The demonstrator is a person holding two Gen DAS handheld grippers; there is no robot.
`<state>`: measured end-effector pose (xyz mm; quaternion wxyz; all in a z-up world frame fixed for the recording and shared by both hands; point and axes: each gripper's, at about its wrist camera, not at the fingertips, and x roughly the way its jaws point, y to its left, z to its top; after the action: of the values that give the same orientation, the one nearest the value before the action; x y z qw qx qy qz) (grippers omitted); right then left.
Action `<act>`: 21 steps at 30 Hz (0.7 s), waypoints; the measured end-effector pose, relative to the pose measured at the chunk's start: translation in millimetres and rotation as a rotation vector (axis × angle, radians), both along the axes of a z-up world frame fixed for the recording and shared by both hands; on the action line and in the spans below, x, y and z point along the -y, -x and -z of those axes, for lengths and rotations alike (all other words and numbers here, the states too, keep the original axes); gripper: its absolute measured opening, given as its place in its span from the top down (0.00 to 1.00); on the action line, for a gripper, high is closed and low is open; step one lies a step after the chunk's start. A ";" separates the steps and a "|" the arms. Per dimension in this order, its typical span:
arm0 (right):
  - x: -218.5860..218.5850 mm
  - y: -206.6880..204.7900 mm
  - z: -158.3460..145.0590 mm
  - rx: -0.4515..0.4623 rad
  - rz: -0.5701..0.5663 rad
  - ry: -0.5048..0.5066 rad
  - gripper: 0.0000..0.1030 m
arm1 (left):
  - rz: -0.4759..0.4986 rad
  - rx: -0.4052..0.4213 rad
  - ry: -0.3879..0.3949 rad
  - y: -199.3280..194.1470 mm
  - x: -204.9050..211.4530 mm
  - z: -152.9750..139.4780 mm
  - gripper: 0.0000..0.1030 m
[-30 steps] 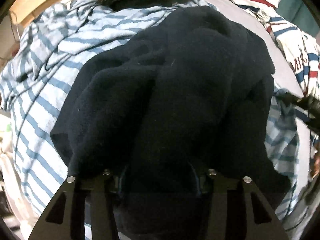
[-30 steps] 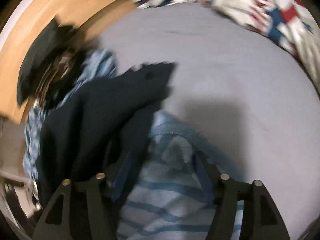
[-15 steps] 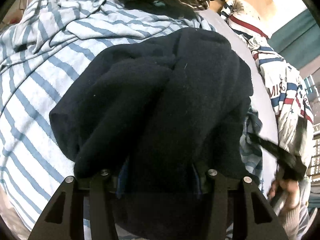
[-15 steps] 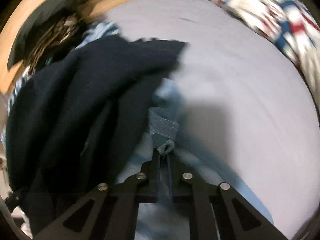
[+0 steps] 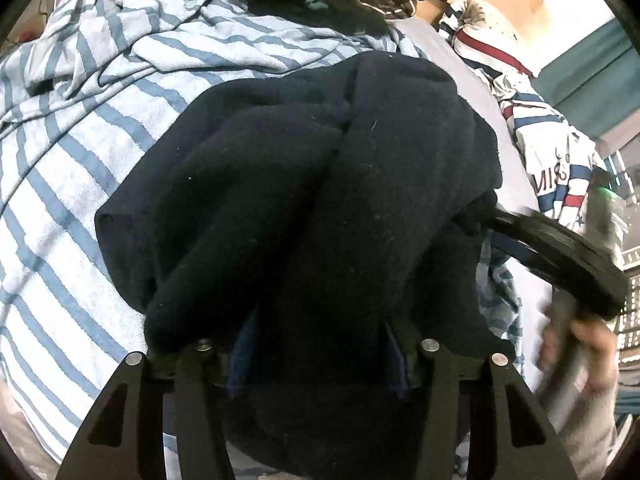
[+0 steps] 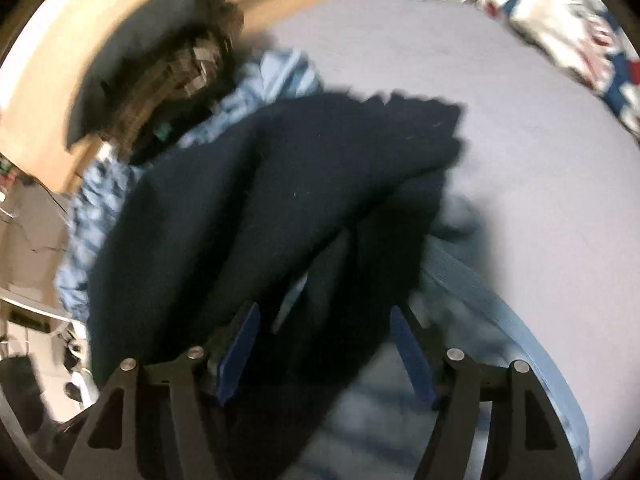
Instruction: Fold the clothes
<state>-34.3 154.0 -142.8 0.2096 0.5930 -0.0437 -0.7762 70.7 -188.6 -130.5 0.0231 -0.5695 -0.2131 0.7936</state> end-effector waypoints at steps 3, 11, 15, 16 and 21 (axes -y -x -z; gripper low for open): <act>18.0 5.7 34.4 -0.027 -0.055 -0.083 0.36 | -0.023 -0.014 -0.031 -3.3 2.9 1.2 0.42; 62.6 -40.7 -15.3 -0.048 -0.331 0.213 0.92 | -0.356 -0.260 -0.220 -44.9 52.3 -24.6 0.42; 108.2 -80.6 1.1 0.037 -0.480 0.205 0.90 | -0.541 -0.339 -0.174 -72.4 91.3 -46.3 0.35; 117.5 -96.7 5.9 0.032 -0.528 0.180 0.90 | -0.553 -0.342 -0.160 -77.1 101.9 -51.4 0.32; 130.6 -163.7 4.0 -0.003 -0.722 0.109 0.90 | -0.508 -0.335 -0.165 -60.8 119.5 -65.0 0.32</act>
<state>129.4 23.3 -146.8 0.5015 0.5570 0.1276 -0.6496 131.4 -308.1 -65.5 -0.0951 -0.3555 -0.4053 0.8369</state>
